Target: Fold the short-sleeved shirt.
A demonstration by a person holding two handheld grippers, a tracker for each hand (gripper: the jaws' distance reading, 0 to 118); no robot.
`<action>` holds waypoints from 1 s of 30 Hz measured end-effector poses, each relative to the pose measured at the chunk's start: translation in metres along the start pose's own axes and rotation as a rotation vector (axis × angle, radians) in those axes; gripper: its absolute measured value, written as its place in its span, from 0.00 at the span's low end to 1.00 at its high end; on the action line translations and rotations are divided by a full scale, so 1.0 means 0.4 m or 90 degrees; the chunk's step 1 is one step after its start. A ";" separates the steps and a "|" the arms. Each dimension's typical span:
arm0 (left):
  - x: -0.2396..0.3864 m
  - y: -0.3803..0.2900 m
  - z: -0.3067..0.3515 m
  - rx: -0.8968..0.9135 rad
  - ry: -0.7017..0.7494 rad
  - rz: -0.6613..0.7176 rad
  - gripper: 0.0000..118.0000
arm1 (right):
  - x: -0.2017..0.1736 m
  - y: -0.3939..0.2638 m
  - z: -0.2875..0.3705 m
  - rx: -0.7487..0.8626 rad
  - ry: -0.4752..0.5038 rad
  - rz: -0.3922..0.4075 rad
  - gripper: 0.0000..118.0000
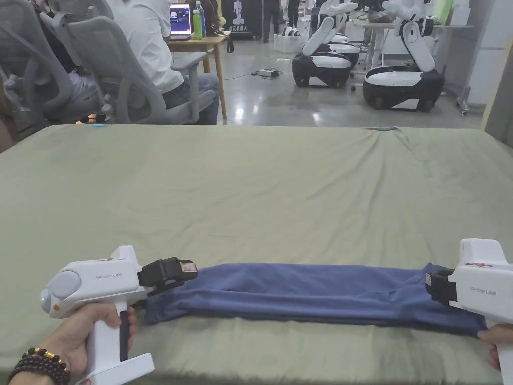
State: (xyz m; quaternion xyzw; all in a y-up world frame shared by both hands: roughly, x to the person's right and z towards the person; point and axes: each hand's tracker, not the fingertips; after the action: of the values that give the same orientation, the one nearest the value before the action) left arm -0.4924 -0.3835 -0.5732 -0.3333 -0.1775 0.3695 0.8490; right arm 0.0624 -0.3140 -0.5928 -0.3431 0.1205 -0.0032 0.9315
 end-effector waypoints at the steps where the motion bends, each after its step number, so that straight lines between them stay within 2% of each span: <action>1: -0.002 0.004 -0.017 -0.014 -0.028 0.025 0.65 | 0.002 0.004 -0.008 -0.003 0.002 -0.001 0.00; 2: -0.001 0.002 -0.044 -0.027 -0.032 0.026 0.48 | 0.002 0.004 -0.013 -0.006 0.006 -0.005 0.00; 3: -0.008 0.014 -0.068 -0.049 -0.012 0.023 0.23 | 0.001 0.003 -0.016 -0.008 0.010 -0.006 0.00; 4: -0.010 0.011 -0.094 -0.077 0.003 0.012 0.19 | -0.007 0.003 -0.018 -0.011 0.011 -0.005 0.00; 9: 0.064 -0.020 -0.057 -0.070 -0.017 -0.014 0.15 | -0.020 -0.004 -0.021 -0.019 0.007 -0.004 0.00; 14: 0.021 0.039 0.042 -0.015 0.022 -0.025 0.12 | -0.045 -0.005 -0.026 -0.021 0.005 -0.010 0.00; 18: -0.055 0.105 0.159 0.051 0.140 0.005 0.12 | -0.068 -0.004 -0.027 -0.015 0.011 -0.015 0.00; 21: -0.102 0.130 0.206 0.107 0.281 0.006 0.12 | -0.086 -0.004 -0.033 -0.012 0.016 -0.020 0.00; 23: -0.118 0.132 0.226 0.113 0.264 0.045 0.13 | -0.103 -0.003 -0.038 -0.014 0.017 -0.018 0.00; 24: -0.116 0.131 0.232 0.097 0.225 0.054 0.13 | -0.108 -0.001 -0.043 -0.015 0.017 -0.013 0.00; 27: -0.068 0.116 0.226 0.104 0.197 0.018 0.13 | -0.127 0.003 -0.047 -0.012 0.015 0.000 0.00; 30: 0.034 0.108 0.205 0.056 0.086 -0.001 0.13 | -0.138 0.007 -0.050 -0.008 0.015 0.008 0.00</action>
State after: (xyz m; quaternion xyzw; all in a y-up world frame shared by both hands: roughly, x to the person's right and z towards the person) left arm -0.5502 -0.3159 -0.5441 -0.3200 -0.1036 0.3527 0.8732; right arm 0.0040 -0.3197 -0.5970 -0.3482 0.1337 -0.0006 0.9279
